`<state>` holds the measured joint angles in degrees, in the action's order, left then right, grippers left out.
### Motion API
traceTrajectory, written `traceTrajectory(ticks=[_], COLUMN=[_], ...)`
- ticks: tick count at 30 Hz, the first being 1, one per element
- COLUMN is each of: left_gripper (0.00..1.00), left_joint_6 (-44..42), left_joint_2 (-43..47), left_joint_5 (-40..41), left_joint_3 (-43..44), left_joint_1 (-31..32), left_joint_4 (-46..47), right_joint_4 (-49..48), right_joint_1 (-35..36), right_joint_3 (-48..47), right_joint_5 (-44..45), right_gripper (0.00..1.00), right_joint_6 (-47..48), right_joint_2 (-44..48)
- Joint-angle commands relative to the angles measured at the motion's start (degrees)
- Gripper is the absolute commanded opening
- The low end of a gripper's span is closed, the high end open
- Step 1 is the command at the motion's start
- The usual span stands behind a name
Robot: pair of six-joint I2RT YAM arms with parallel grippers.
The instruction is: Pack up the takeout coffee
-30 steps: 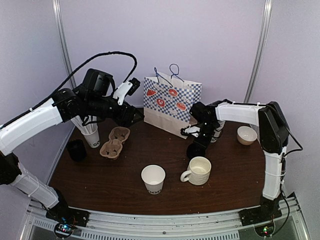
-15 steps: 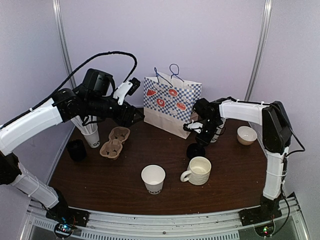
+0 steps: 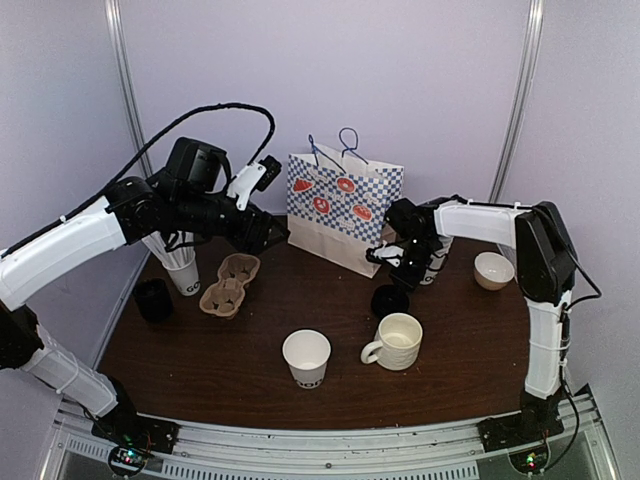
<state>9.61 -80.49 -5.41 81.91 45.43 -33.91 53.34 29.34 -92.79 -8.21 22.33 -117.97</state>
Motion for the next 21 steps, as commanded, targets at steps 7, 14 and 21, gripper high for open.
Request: traceTrajectory(ticks=[7,14,21], left_gripper=[0.63,0.64,0.76], left_joint_6=[0.7,0.4,-7.4], left_joint_2=[-0.5,-0.5,4.1], left_joint_5=[-1.0,-4.9,-12.5], left_joint_3=[-0.5,-2.1,-12.2], left_joint_1=[-0.3,-0.2,3.0], left_joint_4=[3.7,6.9,25.9], right_joint_4=[2.5,3.4,4.4], right_joint_1=[-0.6,-0.4,-0.5], right_joint_3=[-0.7,-0.9,-5.5], right_joint_5=[-4.0,-12.6,-34.3], right_gripper=[0.01,0.01,0.01], right_joint_6=[-2.0,-3.1,-5.2], right_joint_2=[6.6,10.2,15.3])
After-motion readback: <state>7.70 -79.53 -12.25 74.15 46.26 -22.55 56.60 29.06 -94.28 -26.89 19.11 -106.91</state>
